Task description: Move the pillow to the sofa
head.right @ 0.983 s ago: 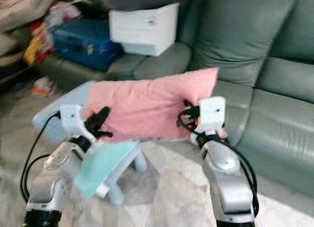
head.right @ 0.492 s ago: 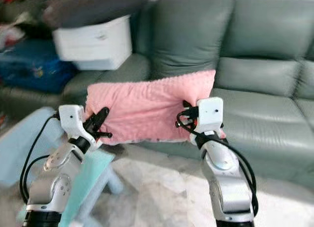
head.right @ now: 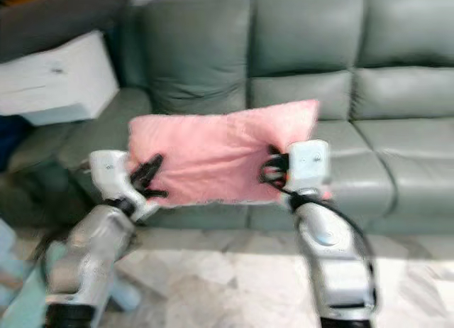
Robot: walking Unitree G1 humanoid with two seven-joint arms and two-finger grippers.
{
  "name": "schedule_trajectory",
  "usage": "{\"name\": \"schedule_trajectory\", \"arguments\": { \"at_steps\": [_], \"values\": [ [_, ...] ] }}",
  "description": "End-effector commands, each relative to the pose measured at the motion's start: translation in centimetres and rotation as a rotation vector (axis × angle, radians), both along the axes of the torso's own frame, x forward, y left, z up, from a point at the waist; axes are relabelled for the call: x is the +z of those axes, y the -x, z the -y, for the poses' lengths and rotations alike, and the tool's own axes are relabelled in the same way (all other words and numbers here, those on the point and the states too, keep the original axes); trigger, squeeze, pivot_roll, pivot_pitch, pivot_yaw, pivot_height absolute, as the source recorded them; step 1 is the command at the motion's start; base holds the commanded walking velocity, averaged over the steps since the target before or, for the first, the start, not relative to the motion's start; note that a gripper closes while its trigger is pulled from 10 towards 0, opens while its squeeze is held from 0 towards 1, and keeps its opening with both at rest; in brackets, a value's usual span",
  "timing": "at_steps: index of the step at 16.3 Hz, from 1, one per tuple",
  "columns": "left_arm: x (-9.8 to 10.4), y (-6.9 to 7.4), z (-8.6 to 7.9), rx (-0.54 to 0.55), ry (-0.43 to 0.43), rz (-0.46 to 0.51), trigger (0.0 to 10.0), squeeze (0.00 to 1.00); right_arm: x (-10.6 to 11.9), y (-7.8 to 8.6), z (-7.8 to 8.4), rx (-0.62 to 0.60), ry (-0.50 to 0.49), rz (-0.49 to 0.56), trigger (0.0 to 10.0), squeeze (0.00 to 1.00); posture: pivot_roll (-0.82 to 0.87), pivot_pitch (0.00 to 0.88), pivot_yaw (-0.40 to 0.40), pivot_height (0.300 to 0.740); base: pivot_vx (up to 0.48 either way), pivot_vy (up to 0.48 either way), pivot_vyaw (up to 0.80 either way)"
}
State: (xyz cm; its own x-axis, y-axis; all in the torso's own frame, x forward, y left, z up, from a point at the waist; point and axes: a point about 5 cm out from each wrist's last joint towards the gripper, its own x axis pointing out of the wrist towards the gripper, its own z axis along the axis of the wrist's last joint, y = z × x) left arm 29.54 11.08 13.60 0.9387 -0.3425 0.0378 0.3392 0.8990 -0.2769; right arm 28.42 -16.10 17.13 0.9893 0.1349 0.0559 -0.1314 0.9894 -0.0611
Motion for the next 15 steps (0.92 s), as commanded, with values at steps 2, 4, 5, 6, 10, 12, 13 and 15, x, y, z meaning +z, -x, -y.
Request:
{"name": "schedule_trajectory", "arguments": {
  "at_steps": [2, 4, 5, 6, 10, 12, 13, 15],
  "values": [
    [0.63, -0.15, -0.87, 0.014, -0.019, 0.028, 10.0, 0.00, 1.01, 0.03, -0.99, 0.034, -0.017, 0.043, 10.0, 0.00, -0.16, 0.009, 0.058, 0.740, 0.257, 0.000, -0.55],
    [0.62, -0.17, -0.88, 0.014, -0.019, 0.027, 10.0, 0.00, 1.01, 0.05, -1.03, 0.033, -0.017, 0.043, 10.0, 0.00, -0.16, 0.011, 0.058, 0.740, 0.259, 0.000, -0.53],
    [0.62, -0.17, -0.88, 0.014, -0.019, 0.027, 10.0, 0.00, 1.00, 0.05, -1.03, 0.033, -0.016, 0.043, 10.0, 0.00, -0.16, 0.011, 0.058, 0.740, 0.266, 0.000, -0.51],
    [0.61, -0.18, -0.86, 0.015, -0.018, 0.027, 10.0, 0.00, 1.01, 0.05, -1.02, 0.033, -0.016, 0.043, 10.0, 0.00, -0.16, 0.011, 0.059, 0.740, 0.262, 0.000, -0.51],
    [0.59, -0.20, -0.83, 0.014, -0.021, 0.026, 10.0, 0.00, 0.99, 0.08, -1.01, 0.030, -0.017, 0.043, 10.0, 0.00, -0.16, 0.012, 0.060, 0.740, 0.263, 0.000, -0.50],
    [0.57, -0.25, -0.85, 0.015, -0.022, 0.024, 10.0, 0.00, 0.99, 0.09, -1.04, 0.030, -0.018, 0.043, 10.0, 0.00, -0.16, 0.012, 0.061, 0.740, 0.272, 0.000, -0.21],
    [0.56, -0.27, -0.86, 0.017, -0.022, 0.023, 10.0, 0.00, 1.00, 0.09, -1.04, 0.031, -0.017, 0.044, 10.0, 0.00, -0.16, 0.012, 0.061, 0.740, 0.274, 0.000, 0.00],
    [0.58, -0.28, -0.82, 0.020, -0.021, 0.022, 10.0, 0.00, 1.00, 0.10, -1.00, 0.030, -0.017, 0.045, 10.0, 0.00, -0.16, 0.011, 0.062, 0.740, 0.279, 0.000, 0.00]
  ]
}}
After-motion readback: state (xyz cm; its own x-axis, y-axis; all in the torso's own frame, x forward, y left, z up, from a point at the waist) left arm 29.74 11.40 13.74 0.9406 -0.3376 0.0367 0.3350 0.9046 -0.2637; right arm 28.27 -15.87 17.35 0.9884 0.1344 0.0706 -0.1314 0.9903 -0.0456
